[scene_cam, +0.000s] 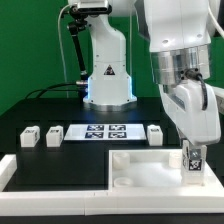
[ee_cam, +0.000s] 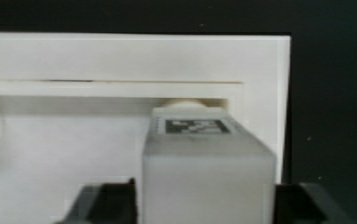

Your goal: Assemble square table

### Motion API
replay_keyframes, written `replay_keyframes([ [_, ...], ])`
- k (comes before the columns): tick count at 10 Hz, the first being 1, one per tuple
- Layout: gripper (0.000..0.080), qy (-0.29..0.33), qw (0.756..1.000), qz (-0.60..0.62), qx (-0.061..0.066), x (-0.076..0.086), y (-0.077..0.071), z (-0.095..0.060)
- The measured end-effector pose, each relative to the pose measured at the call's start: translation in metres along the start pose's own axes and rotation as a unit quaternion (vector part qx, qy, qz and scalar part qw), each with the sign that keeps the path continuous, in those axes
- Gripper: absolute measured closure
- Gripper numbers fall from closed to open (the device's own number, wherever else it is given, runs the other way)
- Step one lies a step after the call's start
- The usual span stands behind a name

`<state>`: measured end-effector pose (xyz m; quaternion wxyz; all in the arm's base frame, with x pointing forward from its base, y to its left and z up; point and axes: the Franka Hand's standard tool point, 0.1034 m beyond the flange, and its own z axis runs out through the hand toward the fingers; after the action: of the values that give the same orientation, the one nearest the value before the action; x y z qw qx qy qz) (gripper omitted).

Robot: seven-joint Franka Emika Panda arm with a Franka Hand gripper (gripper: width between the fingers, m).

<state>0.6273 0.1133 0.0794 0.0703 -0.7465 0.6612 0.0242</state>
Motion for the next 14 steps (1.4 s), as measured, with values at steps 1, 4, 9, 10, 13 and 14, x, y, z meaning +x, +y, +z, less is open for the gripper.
replay_keyframes([
  [1,0.0297,-0.003,0.994,-0.105,-0.019,-0.0010,0.0028,-0.0001],
  [4,0.0159,-0.006,0.962,-0.271,-0.016,-0.0029,0.0022,0.0019],
  [9,0.0150,0.013,0.827,-0.561,-0.042,-0.0070,-0.0023,0.0060],
  [10,0.0150,0.012,0.795,-0.605,-0.042,-0.0085,-0.0030,0.0061],
  [13,0.0396,0.011,0.813,-0.580,-0.041,-0.0085,-0.0023,0.0066],
  [14,0.0506,0.013,0.838,-0.543,-0.041,-0.0078,-0.0019,0.0068],
])
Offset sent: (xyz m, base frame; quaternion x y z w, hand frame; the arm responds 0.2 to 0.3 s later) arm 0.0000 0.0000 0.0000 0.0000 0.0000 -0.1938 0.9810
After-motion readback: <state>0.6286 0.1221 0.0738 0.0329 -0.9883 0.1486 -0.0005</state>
